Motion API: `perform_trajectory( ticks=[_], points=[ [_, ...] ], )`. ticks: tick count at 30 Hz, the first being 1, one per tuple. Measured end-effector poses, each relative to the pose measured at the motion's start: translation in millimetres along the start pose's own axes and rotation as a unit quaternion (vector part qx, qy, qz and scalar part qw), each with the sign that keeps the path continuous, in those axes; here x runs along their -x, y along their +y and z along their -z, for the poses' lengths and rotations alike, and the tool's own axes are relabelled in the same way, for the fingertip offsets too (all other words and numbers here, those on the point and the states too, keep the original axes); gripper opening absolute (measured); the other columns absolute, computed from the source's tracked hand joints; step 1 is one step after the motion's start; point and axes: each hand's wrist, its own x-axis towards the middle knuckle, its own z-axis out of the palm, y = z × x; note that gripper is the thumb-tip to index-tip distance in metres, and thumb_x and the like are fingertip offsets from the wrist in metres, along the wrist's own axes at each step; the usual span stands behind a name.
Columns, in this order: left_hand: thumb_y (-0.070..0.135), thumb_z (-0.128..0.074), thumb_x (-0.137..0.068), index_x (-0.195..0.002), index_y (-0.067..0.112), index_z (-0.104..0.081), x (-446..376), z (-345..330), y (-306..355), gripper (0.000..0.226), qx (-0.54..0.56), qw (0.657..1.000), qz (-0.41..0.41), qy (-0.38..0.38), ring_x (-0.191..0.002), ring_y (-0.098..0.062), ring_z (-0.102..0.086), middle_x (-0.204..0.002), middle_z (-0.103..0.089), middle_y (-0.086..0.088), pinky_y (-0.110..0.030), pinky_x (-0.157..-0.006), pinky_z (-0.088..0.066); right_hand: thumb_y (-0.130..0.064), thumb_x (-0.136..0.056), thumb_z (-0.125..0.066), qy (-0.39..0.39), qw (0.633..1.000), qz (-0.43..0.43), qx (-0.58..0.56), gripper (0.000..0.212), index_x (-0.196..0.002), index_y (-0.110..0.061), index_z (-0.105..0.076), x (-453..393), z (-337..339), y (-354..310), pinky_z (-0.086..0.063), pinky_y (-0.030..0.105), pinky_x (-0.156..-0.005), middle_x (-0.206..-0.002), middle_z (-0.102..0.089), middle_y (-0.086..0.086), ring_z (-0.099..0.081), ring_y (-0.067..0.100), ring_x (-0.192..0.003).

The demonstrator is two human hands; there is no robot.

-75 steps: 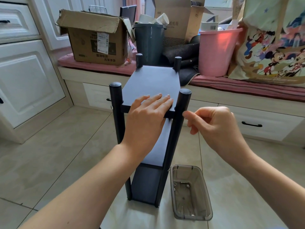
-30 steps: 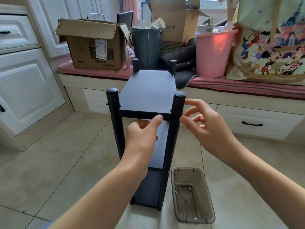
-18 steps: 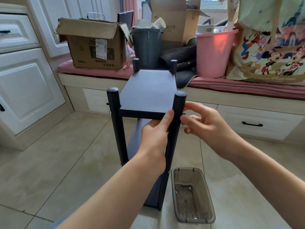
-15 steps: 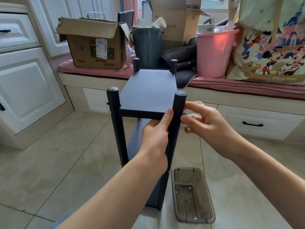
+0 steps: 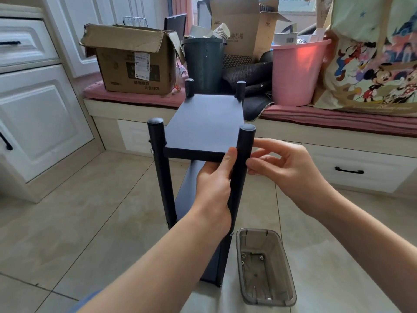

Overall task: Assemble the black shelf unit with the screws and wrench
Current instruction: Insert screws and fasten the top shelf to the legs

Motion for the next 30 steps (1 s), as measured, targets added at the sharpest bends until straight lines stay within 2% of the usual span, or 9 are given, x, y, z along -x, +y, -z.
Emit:
perform_trajectory(
  ticks=[2,6,10,14,20,25,30],
  points=[
    [0.028,-0.062,-0.096,-0.101,0.019,-0.068,-0.7,0.2,-0.2,0.012,0.001,1.000,0.000,0.001,-0.065,-0.001,-0.072,-0.075,-0.076,0.012,-0.011,-0.050,-0.049,0.003,-0.084,-0.070,0.018,1.000,0.002,-0.005,0.031,-0.111,-0.012,-0.070,1.2,-0.3,2.3,-0.058,0.025,-0.072,-0.077,-0.071,0.004,-0.072,0.018,-0.073],
    [0.029,-0.063,-0.095,-0.100,0.020,-0.068,-3.0,2.4,-1.2,0.011,-0.007,1.000,-0.003,0.001,-0.065,0.000,-0.071,-0.075,-0.076,0.013,-0.010,-0.049,-0.049,-0.006,-0.077,-0.078,0.063,0.998,-0.016,-0.010,0.021,-0.096,-0.007,-0.068,2.6,-0.4,3.4,-0.058,0.026,-0.067,-0.075,-0.073,0.009,-0.072,0.021,-0.067],
    [0.030,-0.063,-0.095,-0.097,0.021,-0.067,-4.0,3.3,-1.5,0.010,-0.013,1.000,-0.003,0.002,-0.064,0.000,-0.071,-0.073,-0.075,0.012,-0.010,-0.048,-0.048,-0.007,-0.078,-0.078,0.077,0.997,-0.025,-0.012,0.012,-0.082,-0.004,-0.067,3.5,-2.1,2.5,-0.057,0.025,-0.062,-0.071,-0.073,0.013,-0.072,0.023,-0.064],
    [0.030,-0.061,-0.096,-0.099,0.020,-0.067,-4.7,3.3,-2.1,0.011,-0.010,1.000,-0.003,-0.004,-0.066,-0.002,-0.072,-0.075,-0.076,0.010,-0.011,-0.051,-0.050,-0.009,-0.083,-0.075,0.078,0.994,-0.058,-0.047,0.008,-0.080,-0.003,-0.071,4.6,-5.4,1.3,-0.057,0.026,-0.059,-0.072,-0.073,0.016,-0.072,0.025,-0.063],
    [0.034,-0.063,-0.095,-0.099,0.023,-0.067,-6.0,4.9,-3.4,0.013,-0.026,1.000,-0.006,-0.001,-0.067,0.000,-0.071,-0.075,-0.076,0.014,-0.009,-0.049,-0.048,-0.011,-0.080,-0.078,0.093,0.994,-0.052,-0.014,0.010,-0.074,-0.008,-0.070,3.1,-7.5,-0.9,-0.055,0.024,-0.056,-0.066,-0.072,0.012,-0.069,0.021,-0.056],
    [0.033,-0.063,-0.095,-0.101,0.021,-0.068,-7.2,7.0,-2.8,0.015,-0.022,1.000,-0.009,0.000,-0.071,-0.003,-0.073,-0.080,-0.077,0.010,-0.011,-0.053,-0.051,-0.001,-0.083,-0.073,0.062,0.997,-0.043,-0.008,0.004,-0.084,-0.004,-0.073,5.3,-3.4,-2.4,-0.058,0.023,-0.064,-0.076,-0.075,0.011,-0.074,0.023,-0.069],
    [0.033,-0.062,-0.095,-0.099,0.022,-0.067,-6.4,7.0,-3.1,0.013,-0.033,0.999,-0.010,0.003,-0.069,-0.002,-0.072,-0.077,-0.076,0.011,-0.010,-0.050,-0.049,-0.006,-0.082,-0.076,0.072,0.996,-0.027,0.037,0.005,-0.083,-0.009,-0.072,4.3,-4.8,-1.8,-0.057,0.024,-0.063,-0.074,-0.075,0.005,-0.074,0.019,-0.069]
  ],
)
